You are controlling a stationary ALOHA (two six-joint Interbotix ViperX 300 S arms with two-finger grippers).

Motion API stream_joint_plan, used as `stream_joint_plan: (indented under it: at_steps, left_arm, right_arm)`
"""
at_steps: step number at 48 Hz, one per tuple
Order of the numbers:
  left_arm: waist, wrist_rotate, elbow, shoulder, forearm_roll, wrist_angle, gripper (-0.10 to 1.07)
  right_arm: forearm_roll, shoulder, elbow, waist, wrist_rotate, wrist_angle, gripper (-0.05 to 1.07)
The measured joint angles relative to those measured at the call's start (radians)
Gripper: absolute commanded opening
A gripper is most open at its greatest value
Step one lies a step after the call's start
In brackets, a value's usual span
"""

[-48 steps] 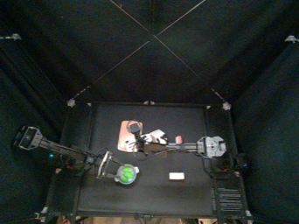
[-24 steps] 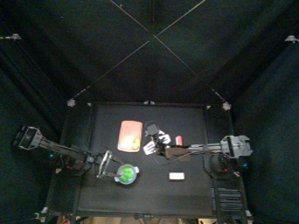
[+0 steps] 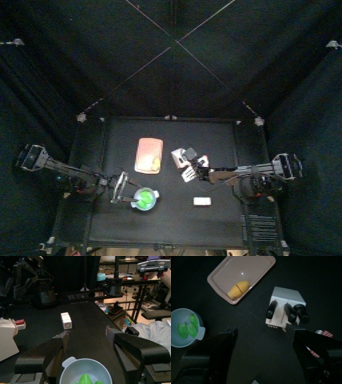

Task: Grab cleaver

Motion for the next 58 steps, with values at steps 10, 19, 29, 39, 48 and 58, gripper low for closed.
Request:
stream_joint_plan:
  at_steps: [10,19,29,39,48,58]
  left_arm:
    - [0.000,-0.002,0.000,0.000,-0.003,0.000,0.95]
    - [-0.002,-0.002,0.002,0.000,-0.003,0.000,0.95]
    - [0.000,-0.002,0.003,0.000,-0.005,0.000,0.95]
    - [0.002,-0.002,0.005,0.000,-0.005,0.000,0.95]
    - [0.005,-0.002,0.005,0.000,-0.005,0.000,0.95]
    - [0.005,-0.002,0.005,0.000,-0.005,0.000,0.95]
  right_arm:
    - [-0.155,0.002,0.025,0.012,0.179,-0.012,1.03]
    - [-0.267,0.000,0.058,0.026,0.345,-0.017,1.03]
    - [-0.325,0.002,0.084,0.052,0.428,-0.020,1.03]
    - [-0.331,0.009,0.084,0.055,0.434,-0.015,1.03]
    - [-0.331,0.023,0.081,0.057,0.436,-0.003,1.03]
    - [-0.331,0.029,0.074,0.057,0.436,0.009,1.02]
